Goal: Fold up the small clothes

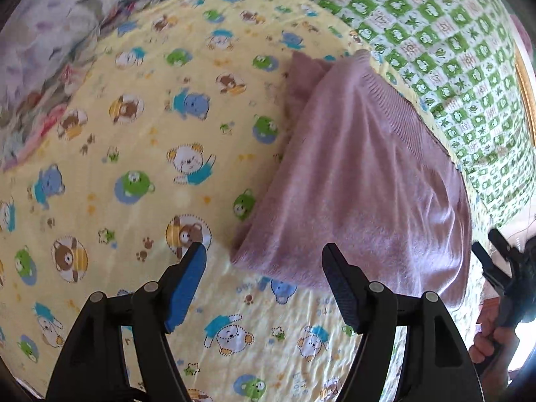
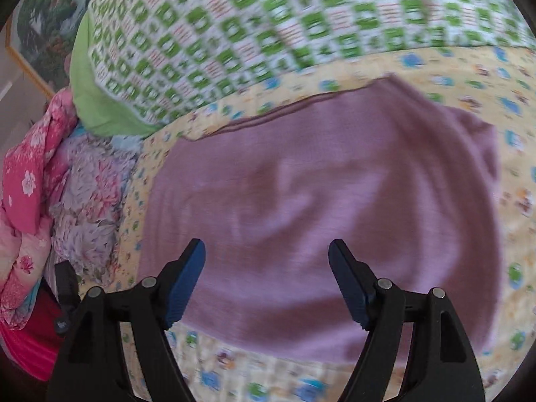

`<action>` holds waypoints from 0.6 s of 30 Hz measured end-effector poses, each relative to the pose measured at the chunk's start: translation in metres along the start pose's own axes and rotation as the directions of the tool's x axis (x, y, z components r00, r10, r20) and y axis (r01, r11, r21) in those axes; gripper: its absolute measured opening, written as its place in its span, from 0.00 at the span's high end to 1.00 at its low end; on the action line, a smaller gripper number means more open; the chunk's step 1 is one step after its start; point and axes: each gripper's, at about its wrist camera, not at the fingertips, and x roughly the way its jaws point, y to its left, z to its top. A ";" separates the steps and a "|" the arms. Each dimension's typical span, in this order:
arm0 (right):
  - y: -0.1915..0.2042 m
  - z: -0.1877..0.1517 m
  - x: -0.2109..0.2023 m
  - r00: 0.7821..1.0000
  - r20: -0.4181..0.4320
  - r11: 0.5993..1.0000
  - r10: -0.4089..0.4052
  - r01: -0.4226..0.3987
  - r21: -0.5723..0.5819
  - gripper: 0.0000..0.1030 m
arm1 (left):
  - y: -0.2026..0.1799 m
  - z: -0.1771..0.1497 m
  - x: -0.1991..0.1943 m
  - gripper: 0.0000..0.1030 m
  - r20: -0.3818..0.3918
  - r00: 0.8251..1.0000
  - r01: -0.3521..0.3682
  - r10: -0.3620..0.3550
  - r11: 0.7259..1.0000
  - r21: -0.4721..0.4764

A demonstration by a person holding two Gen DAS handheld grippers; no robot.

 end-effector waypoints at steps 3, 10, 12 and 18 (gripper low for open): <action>0.027 0.013 0.021 0.999 -0.019 0.999 0.031 -0.032 -0.037 0.25 | 0.004 0.001 0.000 0.29 0.002 1.000 0.026 -0.026 0.999 -0.020; 0.071 0.039 0.070 0.994 -0.084 0.996 0.070 -0.075 -0.053 0.25 | 0.006 0.010 0.010 0.26 -0.031 0.998 0.047 -0.048 0.998 -0.035; 0.087 0.046 0.087 0.990 -0.123 0.994 0.066 -0.076 -0.080 0.25 | 0.008 0.009 0.013 0.26 -0.037 0.998 0.054 -0.056 0.997 -0.051; 0.135 0.063 0.121 0.979 -0.178 0.984 0.096 -0.121 -0.130 0.25 | 0.011 0.012 0.015 0.26 -0.019 0.997 0.069 -0.070 0.994 -0.083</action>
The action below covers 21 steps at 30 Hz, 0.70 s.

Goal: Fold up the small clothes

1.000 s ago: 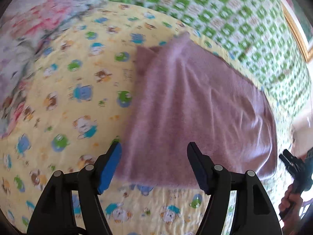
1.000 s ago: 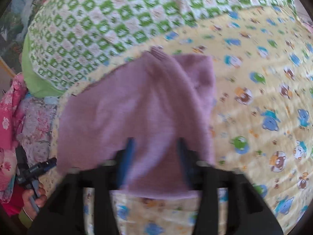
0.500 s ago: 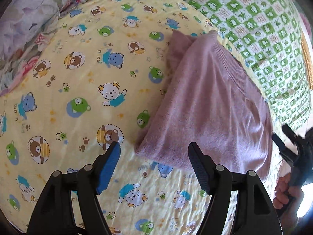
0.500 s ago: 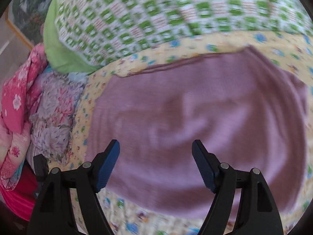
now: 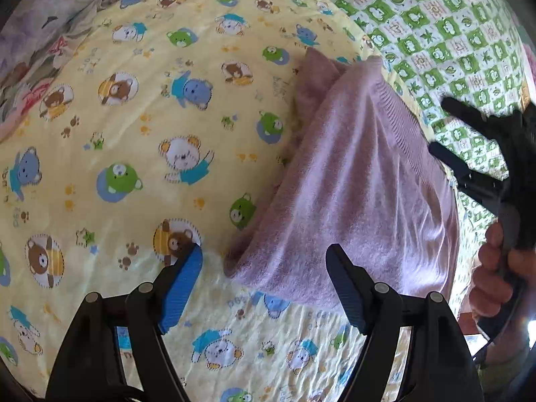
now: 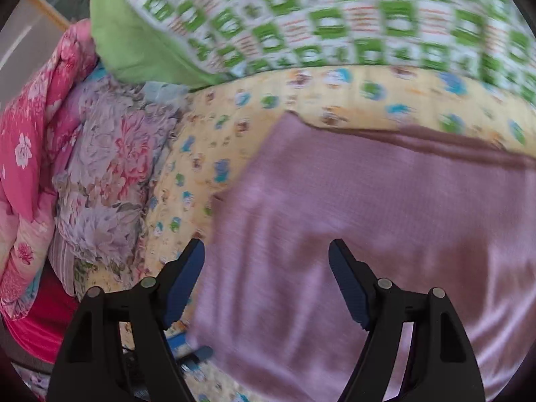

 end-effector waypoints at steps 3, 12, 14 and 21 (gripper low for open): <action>0.001 -0.002 -0.009 0.999 0.035 0.999 0.040 -0.041 0.028 0.25 | -0.006 0.015 0.006 0.21 -0.006 1.000 0.000 0.001 0.999 0.038; -0.084 -0.063 -0.078 0.982 0.154 0.990 -0.108 0.091 0.112 0.25 | -0.033 0.037 0.039 0.30 -0.045 0.998 0.042 -0.037 0.994 0.101; -0.108 -0.081 -0.089 0.978 0.161 0.982 -0.133 0.109 0.153 0.34 | -0.043 0.034 0.045 0.49 -0.044 0.999 0.029 -0.024 0.991 0.133; -0.159 -0.108 -0.081 0.983 0.136 0.974 -0.126 0.096 0.206 0.86 | -0.074 0.032 0.024 0.85 0.051 0.998 0.031 -0.042 0.980 0.195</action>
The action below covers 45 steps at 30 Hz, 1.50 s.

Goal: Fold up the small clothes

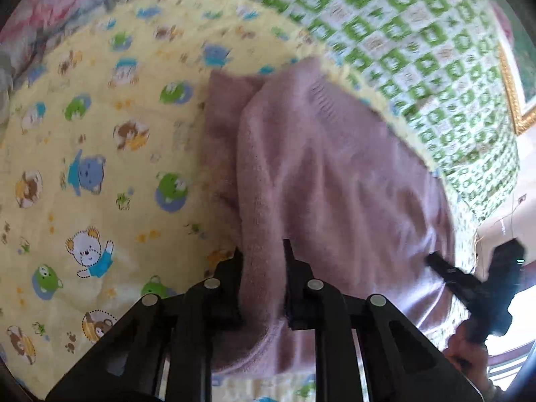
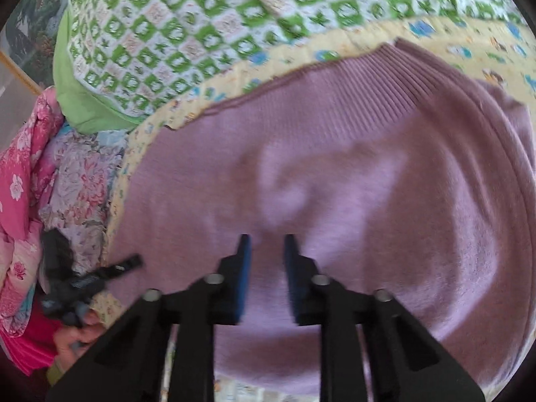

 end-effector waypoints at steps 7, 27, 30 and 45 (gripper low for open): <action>-0.029 -0.004 0.006 0.997 -0.009 0.991 0.081 -0.080 0.109 0.90 | -0.122 0.010 -0.039 0.87 0.062 0.988 0.124 -0.143 0.963 0.240; -0.108 0.015 -0.058 0.954 0.164 0.888 0.253 -0.296 0.351 0.26 | -0.229 -0.088 0.018 0.38 -0.223 0.956 0.280 -0.190 0.815 0.508; -0.098 0.023 -0.049 0.960 0.128 0.910 0.248 -0.276 0.309 0.26 | -0.198 -0.085 0.009 0.38 -0.192 0.973 0.210 -0.132 0.856 0.472; -0.060 0.037 -0.028 0.980 -0.001 0.973 0.198 -0.197 0.119 0.83 | -0.141 -0.047 0.061 0.27 -0.270 0.954 0.178 -0.131 0.971 0.158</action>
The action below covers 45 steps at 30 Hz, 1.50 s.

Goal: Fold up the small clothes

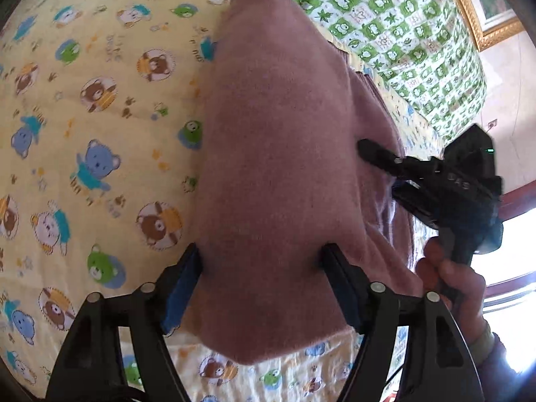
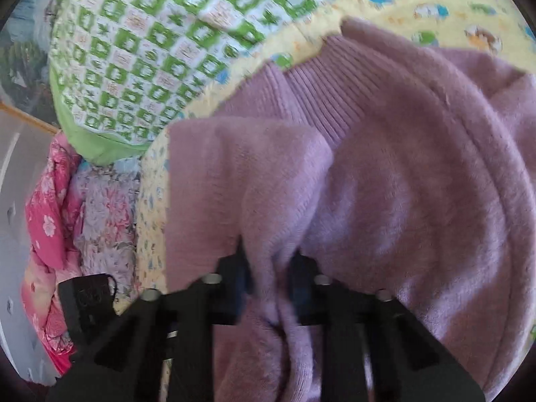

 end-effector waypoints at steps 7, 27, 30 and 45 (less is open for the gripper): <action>0.029 0.027 -0.061 0.995 0.101 0.993 0.025 -0.013 -0.119 0.86 | -0.020 0.005 0.001 0.22 0.011 0.999 0.039 -0.039 0.999 0.031; -0.083 0.006 -0.070 0.981 0.104 0.982 -0.164 0.151 0.117 0.81 | -0.046 -0.011 0.053 0.20 -0.125 0.992 0.034 -0.020 0.993 0.109; -0.075 -0.001 -0.085 0.976 0.114 0.976 -0.185 0.169 0.138 0.57 | -0.046 -0.012 0.050 0.21 -0.118 0.993 0.039 -0.027 0.994 0.100; -0.042 -0.097 -0.108 0.963 0.029 0.963 -0.269 0.269 0.003 0.89 | -0.014 -0.027 0.029 0.23 -0.132 0.991 0.020 -0.012 0.998 0.057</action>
